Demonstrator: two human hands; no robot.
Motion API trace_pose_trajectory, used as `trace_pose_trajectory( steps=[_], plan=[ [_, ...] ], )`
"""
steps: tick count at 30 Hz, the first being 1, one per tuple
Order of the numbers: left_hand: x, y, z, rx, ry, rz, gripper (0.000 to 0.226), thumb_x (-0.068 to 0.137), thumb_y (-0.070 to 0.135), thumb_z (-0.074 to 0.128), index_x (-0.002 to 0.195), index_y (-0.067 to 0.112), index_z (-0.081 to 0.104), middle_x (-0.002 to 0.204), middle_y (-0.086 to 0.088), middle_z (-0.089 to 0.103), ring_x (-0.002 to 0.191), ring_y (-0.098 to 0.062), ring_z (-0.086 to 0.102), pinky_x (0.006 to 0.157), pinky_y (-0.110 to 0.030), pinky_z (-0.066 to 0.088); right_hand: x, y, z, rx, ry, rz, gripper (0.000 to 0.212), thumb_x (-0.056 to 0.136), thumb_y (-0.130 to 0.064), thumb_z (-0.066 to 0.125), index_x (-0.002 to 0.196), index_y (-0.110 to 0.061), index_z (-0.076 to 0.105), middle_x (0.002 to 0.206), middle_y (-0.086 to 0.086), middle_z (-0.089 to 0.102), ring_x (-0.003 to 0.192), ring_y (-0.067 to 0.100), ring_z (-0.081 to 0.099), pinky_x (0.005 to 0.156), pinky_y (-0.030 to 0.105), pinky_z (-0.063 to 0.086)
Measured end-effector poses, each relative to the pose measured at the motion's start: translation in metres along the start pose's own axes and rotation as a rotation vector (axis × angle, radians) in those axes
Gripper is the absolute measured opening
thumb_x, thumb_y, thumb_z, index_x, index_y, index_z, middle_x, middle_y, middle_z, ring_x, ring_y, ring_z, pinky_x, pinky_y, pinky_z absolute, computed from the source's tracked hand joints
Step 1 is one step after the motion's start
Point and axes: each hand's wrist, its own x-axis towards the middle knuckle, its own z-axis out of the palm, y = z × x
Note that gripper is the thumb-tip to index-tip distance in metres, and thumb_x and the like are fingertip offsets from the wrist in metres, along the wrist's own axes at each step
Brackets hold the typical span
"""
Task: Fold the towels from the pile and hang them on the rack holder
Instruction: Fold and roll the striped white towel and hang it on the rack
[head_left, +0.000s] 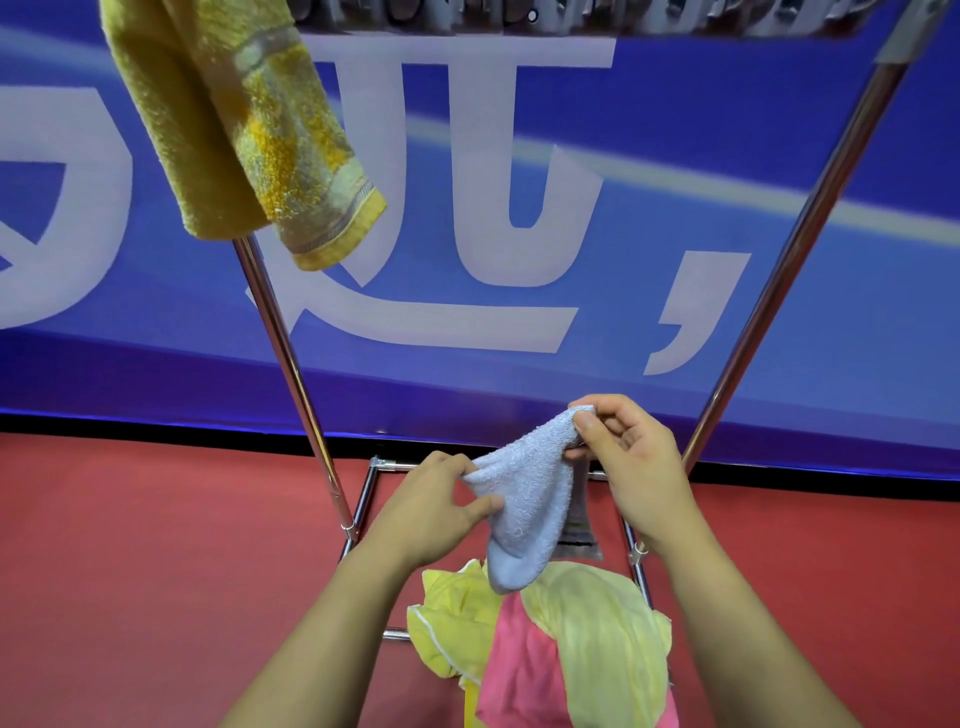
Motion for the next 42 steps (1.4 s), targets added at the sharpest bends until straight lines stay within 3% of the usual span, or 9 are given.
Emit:
trace_pose_trajectory(
  steps=[5, 10, 15, 18, 24, 26, 32, 38, 42],
  plan=[
    [-0.004, -0.002, -0.007, 0.165, 0.146, -0.113, 0.033, 0.087, 0.058, 0.066, 0.099, 0.028, 0.061, 0.107, 0.008, 0.058, 0.101, -0.018, 0.061, 0.076, -0.034, 0.045, 0.003, 0.009, -0.005, -0.059, 0.058, 0.045, 0.011, 0.099, -0.007, 0.062, 0.096, -0.013, 0.07, 0.092, 0.005, 0.074, 0.082, 0.015, 0.072, 0.073, 0.019, 0.057],
    [-0.003, 0.002, -0.014, 0.182, 0.353, -0.13, 0.036, 0.088, 0.065, 0.062, 0.094, 0.03, 0.067, 0.101, 0.015, 0.058, 0.095, -0.015, 0.061, 0.072, -0.033, 0.045, 0.006, 0.017, -0.01, -0.103, 0.158, 0.077, 0.011, 0.1, -0.009, 0.062, 0.094, -0.015, 0.07, 0.091, 0.005, 0.073, 0.083, 0.015, 0.071, 0.072, 0.015, 0.056],
    [-0.001, 0.006, -0.018, -0.275, 0.447, 0.035, 0.013, 0.087, 0.033, 0.079, 0.078, 0.024, 0.076, 0.094, 0.018, 0.075, 0.087, 0.002, 0.069, 0.082, -0.026, 0.053, 0.008, 0.015, -0.012, -0.058, 0.25, 0.127, 0.01, 0.101, -0.014, 0.06, 0.106, -0.009, 0.068, 0.102, 0.008, 0.074, 0.09, 0.023, 0.073, 0.069, 0.01, 0.053],
    [-0.004, 0.012, -0.02, -0.443, 0.48, 0.085, 0.011, 0.083, 0.024, 0.084, 0.076, 0.02, 0.076, 0.086, 0.015, 0.077, 0.085, -0.001, 0.071, 0.081, -0.023, 0.054, 0.009, 0.016, -0.013, -0.025, 0.27, 0.136, 0.011, 0.101, -0.018, 0.061, 0.106, -0.013, 0.069, 0.099, 0.003, 0.075, 0.088, 0.018, 0.076, 0.075, 0.014, 0.056],
    [-0.004, 0.016, -0.025, -0.686, 0.46, 0.06, 0.024, 0.076, 0.012, 0.09, 0.085, 0.019, 0.068, 0.073, -0.006, 0.072, 0.066, -0.018, 0.065, 0.068, -0.038, 0.057, 0.011, 0.018, -0.015, 0.023, 0.283, 0.113, 0.01, 0.102, -0.017, 0.06, 0.103, -0.013, 0.069, 0.094, 0.004, 0.075, 0.088, 0.014, 0.074, 0.077, 0.017, 0.057],
    [-0.003, 0.015, -0.025, -0.726, 0.422, 0.041, 0.028, 0.077, 0.011, 0.088, 0.1, 0.02, 0.073, 0.073, -0.002, 0.074, 0.07, -0.017, 0.07, 0.071, -0.028, 0.059, 0.012, 0.019, -0.015, 0.03, 0.291, 0.101, 0.009, 0.101, -0.016, 0.06, 0.101, -0.013, 0.069, 0.093, 0.005, 0.075, 0.088, 0.013, 0.072, 0.076, 0.017, 0.057],
    [0.001, 0.017, -0.023, -0.645, 0.39, 0.057, 0.011, 0.082, 0.013, 0.084, 0.085, 0.022, 0.081, 0.08, -0.005, 0.078, 0.07, -0.011, 0.067, 0.062, -0.013, 0.051, 0.017, 0.024, -0.019, 0.014, 0.337, 0.093, 0.009, 0.102, -0.016, 0.06, 0.099, -0.018, 0.069, 0.097, 0.006, 0.076, 0.086, 0.013, 0.072, 0.079, 0.018, 0.056],
    [0.0, 0.012, -0.019, -0.476, 0.325, 0.104, 0.009, 0.084, 0.022, 0.084, 0.087, 0.029, 0.081, 0.079, 0.003, 0.078, 0.077, -0.022, 0.072, 0.073, -0.033, 0.055, 0.018, 0.03, -0.022, -0.019, 0.357, 0.103, 0.008, 0.102, -0.018, 0.061, 0.1, -0.02, 0.068, 0.1, 0.006, 0.075, 0.077, 0.003, 0.073, 0.088, 0.028, 0.056],
    [-0.001, 0.009, -0.013, -0.298, 0.19, 0.13, 0.01, 0.087, 0.022, 0.08, 0.087, 0.031, 0.076, 0.078, 0.009, 0.076, 0.072, -0.004, 0.068, 0.069, -0.017, 0.048, 0.018, 0.033, -0.024, -0.058, 0.358, 0.118, 0.008, 0.102, -0.019, 0.06, 0.1, -0.02, 0.068, 0.098, 0.003, 0.073, 0.08, 0.004, 0.073, 0.087, 0.026, 0.057]
  ],
)
